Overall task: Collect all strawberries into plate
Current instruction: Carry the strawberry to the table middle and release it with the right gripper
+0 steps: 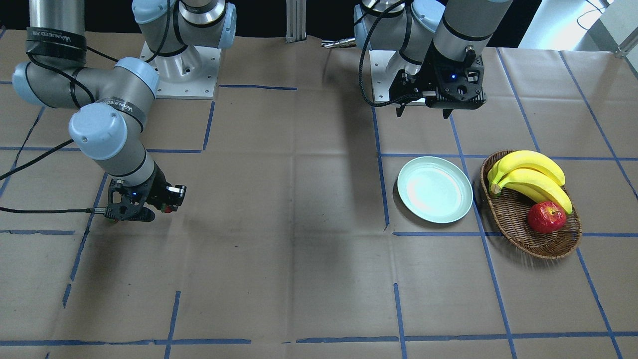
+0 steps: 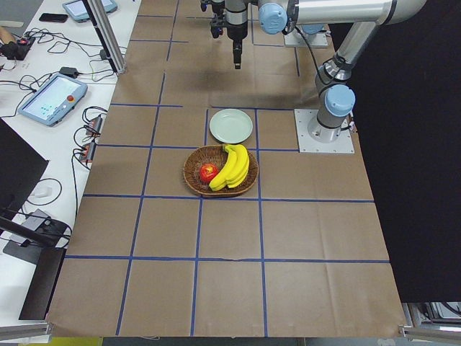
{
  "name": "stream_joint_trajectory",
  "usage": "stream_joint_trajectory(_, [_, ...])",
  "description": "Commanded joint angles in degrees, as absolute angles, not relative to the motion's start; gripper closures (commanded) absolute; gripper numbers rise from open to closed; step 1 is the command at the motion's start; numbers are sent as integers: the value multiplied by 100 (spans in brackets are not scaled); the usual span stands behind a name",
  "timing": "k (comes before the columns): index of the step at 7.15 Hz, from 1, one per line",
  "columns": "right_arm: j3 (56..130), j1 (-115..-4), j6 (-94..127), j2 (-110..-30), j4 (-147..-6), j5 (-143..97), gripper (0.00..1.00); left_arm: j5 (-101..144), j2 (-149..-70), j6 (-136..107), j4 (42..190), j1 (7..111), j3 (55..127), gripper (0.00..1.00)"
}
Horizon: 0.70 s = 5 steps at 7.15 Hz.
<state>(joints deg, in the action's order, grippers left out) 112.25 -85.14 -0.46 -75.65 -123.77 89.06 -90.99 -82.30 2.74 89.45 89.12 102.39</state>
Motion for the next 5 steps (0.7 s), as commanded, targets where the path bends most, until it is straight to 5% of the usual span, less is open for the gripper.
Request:
stream_joint_trajectory(1, [10418, -9538, 907, -7463, -11716, 8850, 98, -9114, -8261, 255, 8938, 8912, 10239, 0])
stream_joint_trajectory(5, [9477, -11212, 3020, -6279, -12030, 8606, 97, -9105, -8297, 255, 8939, 8912, 10388, 0])
